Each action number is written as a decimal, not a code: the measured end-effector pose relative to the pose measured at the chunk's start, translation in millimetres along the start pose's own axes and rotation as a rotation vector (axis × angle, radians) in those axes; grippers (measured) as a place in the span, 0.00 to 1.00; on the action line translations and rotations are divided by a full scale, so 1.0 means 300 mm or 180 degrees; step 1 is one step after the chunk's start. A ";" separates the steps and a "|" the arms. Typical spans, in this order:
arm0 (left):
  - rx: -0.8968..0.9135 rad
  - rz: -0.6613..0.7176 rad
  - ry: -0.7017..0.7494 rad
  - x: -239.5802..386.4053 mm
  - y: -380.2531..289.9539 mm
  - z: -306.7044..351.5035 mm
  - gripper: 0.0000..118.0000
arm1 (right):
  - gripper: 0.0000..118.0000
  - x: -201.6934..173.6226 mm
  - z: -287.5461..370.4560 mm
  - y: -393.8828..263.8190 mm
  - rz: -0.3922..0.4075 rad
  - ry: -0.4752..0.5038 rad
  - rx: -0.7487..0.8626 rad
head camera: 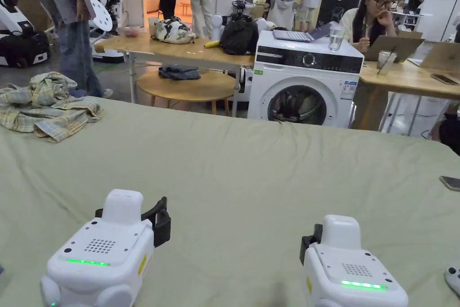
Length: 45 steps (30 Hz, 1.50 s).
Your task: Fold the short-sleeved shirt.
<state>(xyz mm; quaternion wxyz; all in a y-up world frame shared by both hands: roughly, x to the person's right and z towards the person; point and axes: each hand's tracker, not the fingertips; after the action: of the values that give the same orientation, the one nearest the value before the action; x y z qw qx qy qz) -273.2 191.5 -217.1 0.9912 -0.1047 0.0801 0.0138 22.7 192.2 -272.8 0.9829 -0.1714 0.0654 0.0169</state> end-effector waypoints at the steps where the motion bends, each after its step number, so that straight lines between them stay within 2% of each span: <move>1: 0.0040 0.0014 0.0032 0.014 0.001 0.002 0.24 | 0.00 0.003 0.002 0.002 -0.0003 -0.0019 0.0022; 4: 0.0126 0.0004 0.0074 0.054 0.008 0.009 0.03 | 0.00 0.008 0.018 0.014 -0.0003 -0.0047 0.0165; 5: 0.0124 0.0021 0.0072 0.057 0.011 0.010 0.00 | 0.00 0.010 0.021 0.016 -0.0012 -0.0053 0.0198; 11: 0.0247 -0.0070 0.0094 0.092 0.019 0.038 0.00 | 0.00 0.024 0.041 0.022 -0.0097 -0.0034 0.0380; 24: 0.0325 0.0031 0.0062 0.082 0.059 0.054 0.00 | 0.00 0.020 0.076 0.004 -0.0026 -0.0093 0.0461; 30: 0.0288 0.0104 0.0086 0.079 0.057 0.066 0.00 | 0.00 0.026 0.086 -0.001 -0.0158 -0.0159 0.0493; 32: 0.0273 0.0098 0.0116 0.080 0.057 0.068 0.04 | 0.00 0.028 0.084 0.002 -0.0160 -0.0186 0.0486; 33: 0.0276 0.0106 0.0119 0.079 0.055 0.069 0.13 | 0.07 0.029 0.084 0.004 -0.0156 -0.0184 0.0485; 35: 0.0254 0.0136 0.0079 0.073 0.051 0.067 0.32 | 0.31 0.033 0.079 0.006 -0.0142 -0.0200 0.0495; 36: 0.0253 0.0156 0.0052 0.070 0.048 0.065 0.42 | 0.46 0.034 0.079 0.008 -0.0143 -0.0193 0.0502; 37: 0.0248 0.0174 0.0052 0.070 0.047 0.064 0.49 | 0.53 0.034 0.079 0.010 -0.0142 -0.0177 0.0510; 39: 0.0290 0.0231 0.0076 0.065 0.045 0.065 0.59 | 0.55 0.034 0.077 0.012 -0.0122 -0.0151 0.0529; 43: 0.0485 0.0240 0.0055 0.054 0.037 0.078 0.60 | 0.57 0.022 0.078 0.011 0.0004 -0.0149 0.0570; 45: 0.0628 0.0038 0.0162 0.066 0.038 0.086 0.60 | 0.57 0.015 0.082 0.008 0.0049 -0.0178 0.0625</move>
<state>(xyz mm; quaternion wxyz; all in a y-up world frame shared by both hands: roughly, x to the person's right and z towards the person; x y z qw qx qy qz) -250.0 208.1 -197.7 0.9942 -0.0064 0.1069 0.0090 30.1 202.9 -251.2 0.9962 -0.0732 0.0406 0.0227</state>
